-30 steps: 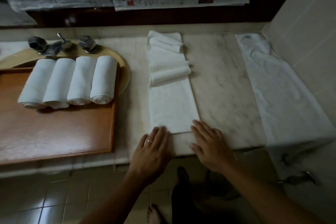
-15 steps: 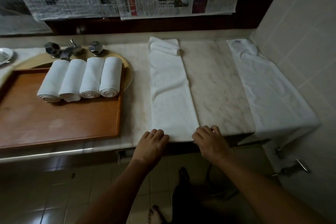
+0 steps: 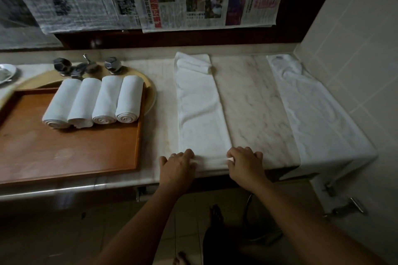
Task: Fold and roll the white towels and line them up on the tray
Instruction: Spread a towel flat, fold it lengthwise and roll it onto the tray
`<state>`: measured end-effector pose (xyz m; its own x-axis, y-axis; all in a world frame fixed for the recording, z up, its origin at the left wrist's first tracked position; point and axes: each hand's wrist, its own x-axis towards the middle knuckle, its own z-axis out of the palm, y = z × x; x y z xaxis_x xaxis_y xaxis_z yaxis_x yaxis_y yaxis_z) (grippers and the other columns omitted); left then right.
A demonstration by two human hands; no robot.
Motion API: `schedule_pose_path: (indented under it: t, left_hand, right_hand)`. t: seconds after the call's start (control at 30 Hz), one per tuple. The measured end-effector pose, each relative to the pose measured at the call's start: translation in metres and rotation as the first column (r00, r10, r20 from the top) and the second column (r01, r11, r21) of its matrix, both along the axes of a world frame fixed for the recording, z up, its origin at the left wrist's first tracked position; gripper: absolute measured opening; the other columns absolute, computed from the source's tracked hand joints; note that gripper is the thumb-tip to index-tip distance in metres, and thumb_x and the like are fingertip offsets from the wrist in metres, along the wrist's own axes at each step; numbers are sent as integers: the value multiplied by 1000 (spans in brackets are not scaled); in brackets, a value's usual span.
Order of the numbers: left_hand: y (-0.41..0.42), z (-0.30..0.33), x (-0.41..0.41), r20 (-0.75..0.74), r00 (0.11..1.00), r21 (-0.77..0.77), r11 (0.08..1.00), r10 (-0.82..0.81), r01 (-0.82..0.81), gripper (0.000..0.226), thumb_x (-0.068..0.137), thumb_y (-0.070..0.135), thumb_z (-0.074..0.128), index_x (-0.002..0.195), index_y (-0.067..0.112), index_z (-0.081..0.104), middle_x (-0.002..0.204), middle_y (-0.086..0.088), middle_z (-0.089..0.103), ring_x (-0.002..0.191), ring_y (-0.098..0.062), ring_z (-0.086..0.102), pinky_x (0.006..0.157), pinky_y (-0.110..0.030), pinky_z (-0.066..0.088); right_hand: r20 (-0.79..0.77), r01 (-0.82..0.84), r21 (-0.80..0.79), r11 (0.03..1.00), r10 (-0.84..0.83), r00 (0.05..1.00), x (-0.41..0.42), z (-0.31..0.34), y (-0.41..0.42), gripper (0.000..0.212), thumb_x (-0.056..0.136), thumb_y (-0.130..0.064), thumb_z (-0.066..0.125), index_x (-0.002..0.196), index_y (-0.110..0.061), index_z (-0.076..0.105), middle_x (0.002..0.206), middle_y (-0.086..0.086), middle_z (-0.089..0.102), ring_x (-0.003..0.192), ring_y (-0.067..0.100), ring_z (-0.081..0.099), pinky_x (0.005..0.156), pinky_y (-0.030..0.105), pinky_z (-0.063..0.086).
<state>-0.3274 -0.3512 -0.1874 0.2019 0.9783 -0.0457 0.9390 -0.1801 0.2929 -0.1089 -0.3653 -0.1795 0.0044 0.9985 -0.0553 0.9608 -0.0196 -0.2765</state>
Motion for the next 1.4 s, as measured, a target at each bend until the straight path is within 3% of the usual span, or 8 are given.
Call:
schedule_pose_path:
  t: [0.17, 0.37, 0.5, 0.7, 0.9, 1.07, 1.17, 1.4]
  left_hand:
    - [-7, -12, -9, -240, 944, 225, 933, -225, 280, 33, 63, 24, 87, 91, 26, 69, 102, 0, 60, 101, -29, 55, 82, -43, 33]
    - [-18, -23, -18, -239, 919, 254, 893, -313, 371, 30, 82, 41, 72, 102, 19, 66, 102, -3, 62, 94, -27, 59, 85, -45, 39]
    - [-17, -16, -14, -255, 901, 231, 882, -351, 410, 25, 73, 30, 81, 91, 21, 65, 88, -1, 61, 82, -25, 61, 84, -42, 31]
    - [-13, 6, -8, -92, 981, 7, 985, -172, 173, 25, 96, 40, 57, 119, 37, 64, 123, 13, 56, 129, -22, 42, 100, -47, 10]
    - [6, 9, -7, 40, 994, -102, 989, -101, 104, 29, 102, 49, 39, 104, 35, 65, 107, 16, 63, 112, -15, 41, 83, -41, 17]
    - [12, 11, 1, 21, 999, -55, 998, -41, 42, 30, 101, 53, 41, 105, 32, 62, 98, 8, 69, 106, -17, 51, 84, -41, 19]
    - [12, 12, 3, 7, 1000, 32, 999, -22, 22, 24, 97, 52, 49, 112, 34, 56, 111, 10, 63, 114, -19, 49, 90, -42, 23]
    - [-5, -9, -4, -181, 944, 250, 915, -277, 317, 21, 74, 32, 83, 87, 26, 68, 90, 3, 60, 86, -26, 60, 78, -42, 35]
  right_hand:
    - [275, -255, 119, 959, 215, 937, 0, -13, -11, 35, 59, -4, 71, 88, -22, 65, 97, -2, 54, 89, 24, 46, 75, 38, 29]
    - [142, -243, 68, 968, 231, 962, 10, -19, -23, 30, 81, -44, 67, 103, -24, 62, 108, -6, 55, 98, 20, 49, 81, 41, 39]
    - [158, -292, 6, 956, 288, 945, 14, -9, -14, 24, 81, -36, 72, 95, -25, 57, 103, -7, 54, 98, 22, 51, 82, 39, 36]
    - [-103, -152, -93, 984, 142, 984, 17, 6, -2, 8, 95, -37, 56, 88, -32, 57, 99, -17, 52, 105, 9, 37, 87, 32, 25]
    - [-136, -62, -237, 970, 30, 990, 18, 14, 20, 17, 99, -36, 48, 99, -30, 64, 94, -10, 56, 107, 13, 41, 95, 37, 28]
    - [5, -64, -186, 980, 66, 998, 12, 20, 28, 14, 97, -33, 52, 97, -27, 64, 79, -14, 41, 85, 10, 31, 93, 37, 29]
    - [137, -127, -51, 991, 133, 982, 10, 13, 26, 11, 92, -39, 59, 89, -28, 58, 93, -10, 51, 97, 17, 44, 83, 39, 30]
    - [249, -315, 210, 926, 260, 933, 14, -9, 1, 11, 79, -16, 71, 79, -20, 60, 86, -1, 57, 80, 25, 49, 71, 37, 27]
